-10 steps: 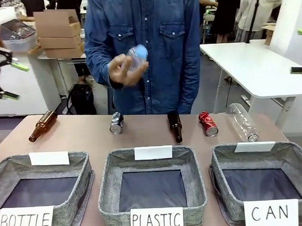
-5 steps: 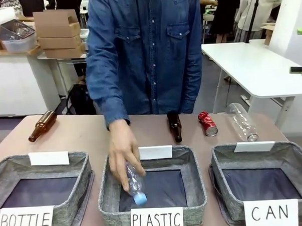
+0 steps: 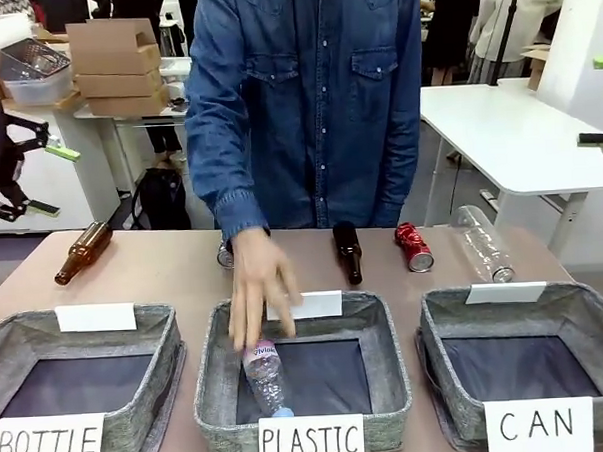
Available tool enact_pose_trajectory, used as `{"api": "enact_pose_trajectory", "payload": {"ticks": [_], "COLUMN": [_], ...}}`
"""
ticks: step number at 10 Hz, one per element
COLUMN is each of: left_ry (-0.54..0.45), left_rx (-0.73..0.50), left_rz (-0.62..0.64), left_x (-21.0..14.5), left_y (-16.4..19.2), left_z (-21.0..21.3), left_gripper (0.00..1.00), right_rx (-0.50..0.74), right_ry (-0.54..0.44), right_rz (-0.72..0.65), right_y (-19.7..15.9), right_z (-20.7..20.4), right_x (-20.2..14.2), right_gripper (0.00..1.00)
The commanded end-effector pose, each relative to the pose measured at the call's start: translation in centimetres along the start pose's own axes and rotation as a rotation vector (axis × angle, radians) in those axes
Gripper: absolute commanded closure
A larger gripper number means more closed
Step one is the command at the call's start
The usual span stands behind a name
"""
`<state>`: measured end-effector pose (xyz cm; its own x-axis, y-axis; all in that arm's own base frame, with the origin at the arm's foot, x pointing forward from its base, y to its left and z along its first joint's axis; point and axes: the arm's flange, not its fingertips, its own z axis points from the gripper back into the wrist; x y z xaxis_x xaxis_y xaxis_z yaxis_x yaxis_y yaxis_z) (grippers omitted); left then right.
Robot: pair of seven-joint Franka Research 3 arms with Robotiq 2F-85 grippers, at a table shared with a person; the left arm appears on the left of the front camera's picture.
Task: Sort the can waste into the basket.
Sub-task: Pick up the can waste from the table and place it in the right Fabric basket.
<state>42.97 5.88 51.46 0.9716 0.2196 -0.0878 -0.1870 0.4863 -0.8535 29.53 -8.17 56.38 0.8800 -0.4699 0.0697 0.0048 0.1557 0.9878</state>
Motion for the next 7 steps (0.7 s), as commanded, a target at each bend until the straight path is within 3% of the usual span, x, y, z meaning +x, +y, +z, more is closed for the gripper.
{"api": "enact_pose_trajectory", "payload": {"ticks": [1,3,4,6,7], "left_ry": [-0.068,-0.17,-0.171,-0.128,-0.079], "left_rx": [-0.036,-0.074,-0.047,0.091,0.19], "left_rz": [-0.028,-0.052,-0.073,-0.098,-0.11], "left_x": [-4.3,-8.1,-8.3,-5.2,-1.9], "left_y": [0.6,1.2,0.5,-2.9,-5.2], "left_z": [3.8,5.3,4.4,0.5,-2.8], "left_gripper": [0.0,0.0,0.0,0.0,0.0], "right_rx": [0.016,0.016,0.016,0.016,0.016], "right_ry": [0.0,0.0,0.0,0.0,0.0], "right_rz": [-0.001,-0.001,-0.001,-0.001,-0.001], "right_y": [0.3,0.3,0.3,0.3,0.3], "right_z": [-0.1,-0.1,-0.1,-0.1,-0.1], "right_x": [0.1,0.1,0.1,0.1,0.1], "right_gripper": [0.0,0.0,0.0,0.0,0.0]}}
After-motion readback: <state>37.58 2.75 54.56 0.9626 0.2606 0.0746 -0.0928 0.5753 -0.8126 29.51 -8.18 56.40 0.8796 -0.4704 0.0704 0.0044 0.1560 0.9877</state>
